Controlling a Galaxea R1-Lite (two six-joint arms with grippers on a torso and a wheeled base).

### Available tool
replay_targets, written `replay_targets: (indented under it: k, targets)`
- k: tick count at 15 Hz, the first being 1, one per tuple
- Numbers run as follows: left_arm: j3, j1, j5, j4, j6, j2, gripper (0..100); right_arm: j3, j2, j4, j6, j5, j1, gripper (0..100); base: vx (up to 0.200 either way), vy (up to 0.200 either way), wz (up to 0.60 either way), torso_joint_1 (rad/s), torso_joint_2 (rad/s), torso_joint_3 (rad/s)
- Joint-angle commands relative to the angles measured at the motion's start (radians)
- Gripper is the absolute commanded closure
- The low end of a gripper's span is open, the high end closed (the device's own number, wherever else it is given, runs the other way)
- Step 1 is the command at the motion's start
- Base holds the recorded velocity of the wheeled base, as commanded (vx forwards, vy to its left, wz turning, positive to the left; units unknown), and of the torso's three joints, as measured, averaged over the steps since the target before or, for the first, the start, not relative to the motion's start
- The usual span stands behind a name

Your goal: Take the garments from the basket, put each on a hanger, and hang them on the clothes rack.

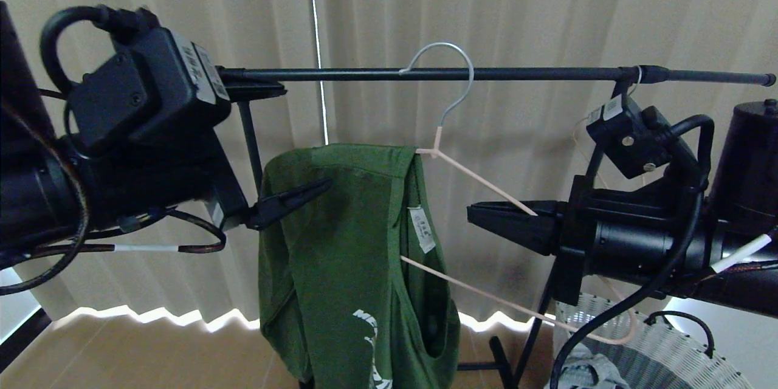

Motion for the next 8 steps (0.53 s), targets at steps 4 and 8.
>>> replay_targets:
  k: [4,8]
  targets:
    - [-0.016,-0.029,-0.016,-0.002,0.018,0.085,0,-0.004,0.015,0.000,-0.046,0.007,0.005,100,0.000,0.000,0.00,0.000,0.00,0.000]
    - [-0.016,-0.026,-0.016,-0.001,0.050,0.098,0,-0.002,0.010,0.000,-0.092,0.067,0.019,100,0.000,0.000,0.00,0.000,0.00,0.000]
